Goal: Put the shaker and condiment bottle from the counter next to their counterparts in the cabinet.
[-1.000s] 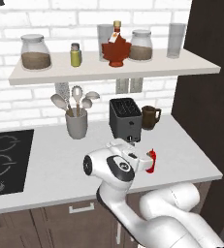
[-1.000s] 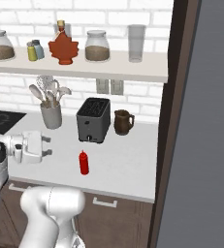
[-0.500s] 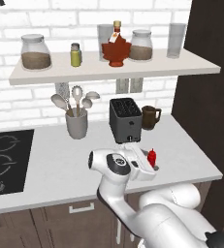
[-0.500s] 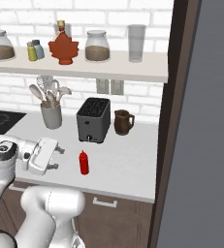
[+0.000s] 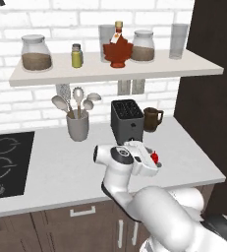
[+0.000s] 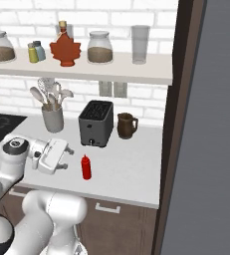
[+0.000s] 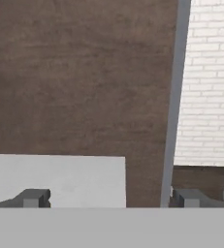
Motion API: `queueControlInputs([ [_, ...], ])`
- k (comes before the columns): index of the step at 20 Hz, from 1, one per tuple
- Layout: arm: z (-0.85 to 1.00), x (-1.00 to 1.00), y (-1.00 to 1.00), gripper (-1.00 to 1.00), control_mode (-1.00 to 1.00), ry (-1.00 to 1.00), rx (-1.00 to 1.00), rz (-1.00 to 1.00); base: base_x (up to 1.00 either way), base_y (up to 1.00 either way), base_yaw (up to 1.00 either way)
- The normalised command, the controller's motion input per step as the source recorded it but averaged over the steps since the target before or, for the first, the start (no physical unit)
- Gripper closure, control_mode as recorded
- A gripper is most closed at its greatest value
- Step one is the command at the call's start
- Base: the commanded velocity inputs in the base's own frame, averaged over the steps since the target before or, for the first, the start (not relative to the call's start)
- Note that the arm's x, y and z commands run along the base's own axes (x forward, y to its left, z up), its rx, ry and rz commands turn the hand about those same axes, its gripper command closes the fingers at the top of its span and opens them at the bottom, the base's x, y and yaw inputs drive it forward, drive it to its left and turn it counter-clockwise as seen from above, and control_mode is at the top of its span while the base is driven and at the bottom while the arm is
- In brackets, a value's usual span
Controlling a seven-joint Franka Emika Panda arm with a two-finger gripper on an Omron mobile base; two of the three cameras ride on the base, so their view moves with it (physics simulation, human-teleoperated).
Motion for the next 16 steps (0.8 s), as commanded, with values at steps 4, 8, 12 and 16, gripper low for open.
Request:
queueControlInputs([
  [4, -0.12, 0.14, -0.61, -1.00, -1.00, 0.03, 0.02, 0.03, 0.00, 0.00, 0.00],
  [8, 0.00, 0.00, 0.00, -1.00, -1.00, 0.00, 0.00, 0.00, 0.00, 0.00, 0.00],
  [12, 0.00, 0.00, 0.00, -1.00, -1.00, 0.00, 0.00, 0.00, 0.00, 0.00, 0.00],
  [16, -0.16, 0.02, 0.00, -1.00, -1.00, 0.00, 0.00, 0.00, 0.00, 0.00, 0.00],
])
